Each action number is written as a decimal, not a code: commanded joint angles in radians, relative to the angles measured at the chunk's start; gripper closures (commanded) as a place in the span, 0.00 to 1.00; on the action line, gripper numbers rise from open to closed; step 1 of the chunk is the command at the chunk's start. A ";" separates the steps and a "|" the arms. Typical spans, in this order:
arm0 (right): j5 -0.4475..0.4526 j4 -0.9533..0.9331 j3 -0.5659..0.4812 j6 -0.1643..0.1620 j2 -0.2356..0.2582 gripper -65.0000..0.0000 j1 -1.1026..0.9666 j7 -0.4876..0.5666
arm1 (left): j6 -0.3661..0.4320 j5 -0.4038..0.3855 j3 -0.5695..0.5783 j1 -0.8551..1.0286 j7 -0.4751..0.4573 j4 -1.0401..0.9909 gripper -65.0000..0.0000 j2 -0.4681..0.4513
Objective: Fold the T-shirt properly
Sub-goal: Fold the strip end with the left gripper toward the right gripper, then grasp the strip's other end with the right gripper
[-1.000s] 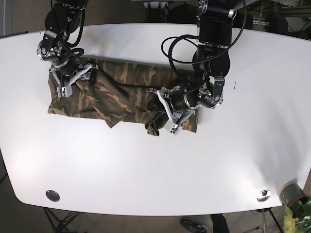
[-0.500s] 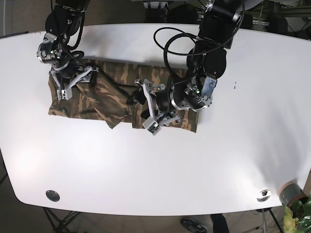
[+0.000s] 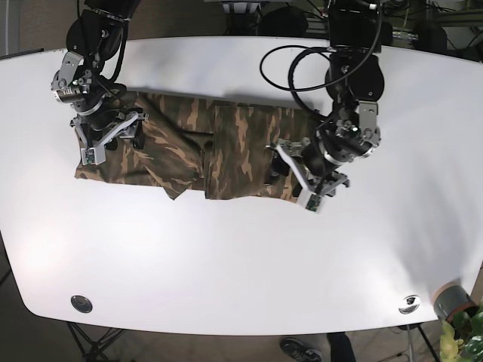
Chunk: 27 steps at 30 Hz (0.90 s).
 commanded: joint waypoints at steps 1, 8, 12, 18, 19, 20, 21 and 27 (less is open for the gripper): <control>0.069 0.030 0.022 0.001 0.021 0.42 0.005 0.015 | -0.075 -0.026 -0.046 -0.011 -0.041 -0.010 0.52 0.013; 0.336 -0.036 0.183 0.001 0.094 0.42 0.010 0.013 | -0.223 -0.024 -0.126 -0.014 -0.039 -0.100 0.90 0.013; 0.500 -0.160 0.249 -0.001 0.183 0.35 0.013 -0.019 | -0.223 -0.021 -0.135 -0.016 -0.042 -0.149 0.95 0.013; 0.604 -0.407 0.289 -0.006 0.285 0.26 0.042 -0.024 | -0.229 -0.022 -0.149 -0.016 -0.107 -0.260 0.95 0.013; 0.604 -0.423 0.291 -0.006 0.292 0.27 0.043 -0.024 | -0.230 -0.022 -0.149 -0.016 -0.111 -0.267 0.95 0.012; 0.604 -0.446 0.291 -0.006 0.305 0.27 0.043 -0.022 | -0.230 -0.021 -0.149 -0.016 -0.114 -0.278 0.95 0.012; 0.603 -0.472 0.291 -0.006 0.312 0.26 0.043 -0.022 | -0.230 -0.019 -0.149 -0.016 -0.116 -0.287 0.95 0.010; 0.576 -0.551 0.286 -0.004 0.315 0.26 0.047 -0.022 | -0.230 -0.026 -0.149 -0.016 -0.119 -0.319 0.95 -0.013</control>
